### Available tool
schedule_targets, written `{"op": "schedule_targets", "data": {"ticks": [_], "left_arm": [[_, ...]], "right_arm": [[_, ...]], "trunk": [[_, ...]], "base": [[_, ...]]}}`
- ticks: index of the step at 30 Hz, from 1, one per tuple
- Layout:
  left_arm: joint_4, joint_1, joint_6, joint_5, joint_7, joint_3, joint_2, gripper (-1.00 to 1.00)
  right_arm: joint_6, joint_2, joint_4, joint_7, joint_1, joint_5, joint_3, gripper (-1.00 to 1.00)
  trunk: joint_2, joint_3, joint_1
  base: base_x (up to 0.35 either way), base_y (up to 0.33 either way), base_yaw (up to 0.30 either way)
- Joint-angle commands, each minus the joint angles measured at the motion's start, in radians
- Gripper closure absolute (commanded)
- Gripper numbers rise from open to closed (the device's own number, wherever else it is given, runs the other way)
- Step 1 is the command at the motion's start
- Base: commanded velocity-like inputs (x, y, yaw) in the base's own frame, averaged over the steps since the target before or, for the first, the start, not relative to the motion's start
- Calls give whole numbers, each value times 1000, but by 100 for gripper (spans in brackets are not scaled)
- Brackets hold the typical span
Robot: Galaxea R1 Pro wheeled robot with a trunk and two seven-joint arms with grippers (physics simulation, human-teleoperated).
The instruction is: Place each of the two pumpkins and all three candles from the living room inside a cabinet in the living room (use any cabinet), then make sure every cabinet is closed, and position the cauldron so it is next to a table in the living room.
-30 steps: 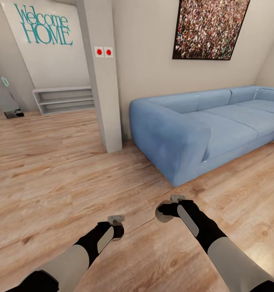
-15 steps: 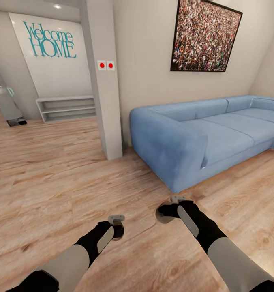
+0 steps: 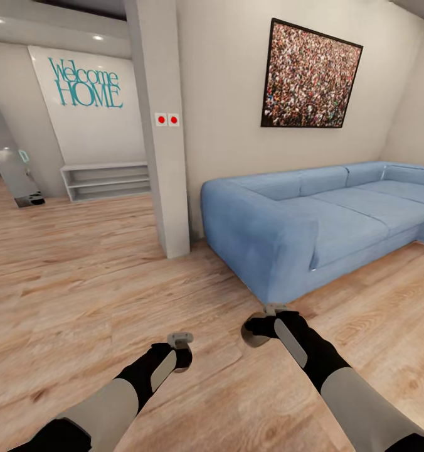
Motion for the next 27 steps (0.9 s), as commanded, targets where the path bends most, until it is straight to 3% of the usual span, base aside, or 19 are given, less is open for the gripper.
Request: {"op": "schedule_targets", "data": {"ticks": [1,27], "left_arm": [[-2,0,4,11,8,-8,1,100],[1,0,3,13,8,-8,-2,100]], "right_arm": [[2,-1,-1,-10,-1,-11,5,100],[-3,-1,15,-9,-1,-13,5,100]], "trunk": [[0,3,-1],[6,103,-12]], "base": [[0,0,0],[0,0,0]]}}
